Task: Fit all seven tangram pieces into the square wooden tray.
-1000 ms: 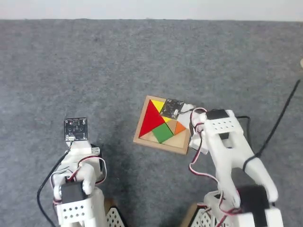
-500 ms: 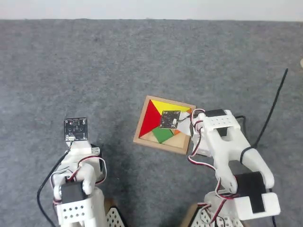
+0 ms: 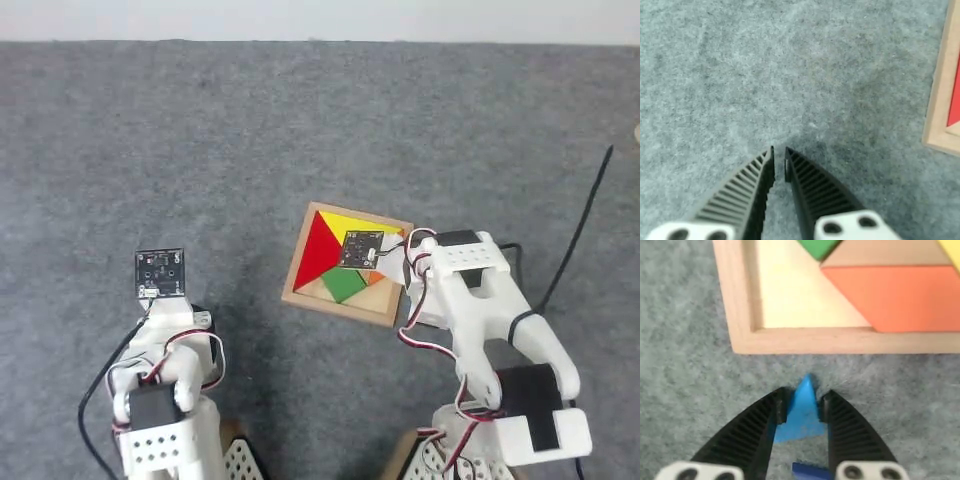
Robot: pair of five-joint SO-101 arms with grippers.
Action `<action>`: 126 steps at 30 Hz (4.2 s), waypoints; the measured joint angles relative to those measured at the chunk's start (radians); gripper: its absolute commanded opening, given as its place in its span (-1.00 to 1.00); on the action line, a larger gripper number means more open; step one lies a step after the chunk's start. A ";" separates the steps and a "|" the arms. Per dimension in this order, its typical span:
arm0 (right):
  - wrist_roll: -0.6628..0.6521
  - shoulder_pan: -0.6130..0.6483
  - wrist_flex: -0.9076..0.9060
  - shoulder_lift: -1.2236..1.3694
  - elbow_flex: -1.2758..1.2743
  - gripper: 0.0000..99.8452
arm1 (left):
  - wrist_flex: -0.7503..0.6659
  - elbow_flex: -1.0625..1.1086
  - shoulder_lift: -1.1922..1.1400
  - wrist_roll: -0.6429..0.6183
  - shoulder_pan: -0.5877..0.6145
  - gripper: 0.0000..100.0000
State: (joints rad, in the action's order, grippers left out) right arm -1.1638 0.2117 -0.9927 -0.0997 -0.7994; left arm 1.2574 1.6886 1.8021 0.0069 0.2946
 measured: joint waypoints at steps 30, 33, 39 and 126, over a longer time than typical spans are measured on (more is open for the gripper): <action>0.094 -0.055 -0.127 -0.419 -0.144 -0.63 | 0.000 0.000 0.000 0.000 0.000 -0.93; 0.092 -0.054 -0.055 -0.390 -0.198 -0.63 | 0.000 0.000 0.000 0.000 0.000 -0.93; 0.083 -0.052 -0.005 -0.371 -0.235 -0.64 | 0.000 0.000 0.000 0.000 0.000 -0.93; 0.127 0.546 -0.293 0.505 0.793 -0.76 | 0.000 0.000 0.000 0.000 0.000 -0.93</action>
State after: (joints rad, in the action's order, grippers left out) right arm -1.0365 0.7580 -1.2858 0.4051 -0.0061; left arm 1.2574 1.6886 1.8021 0.0069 0.2946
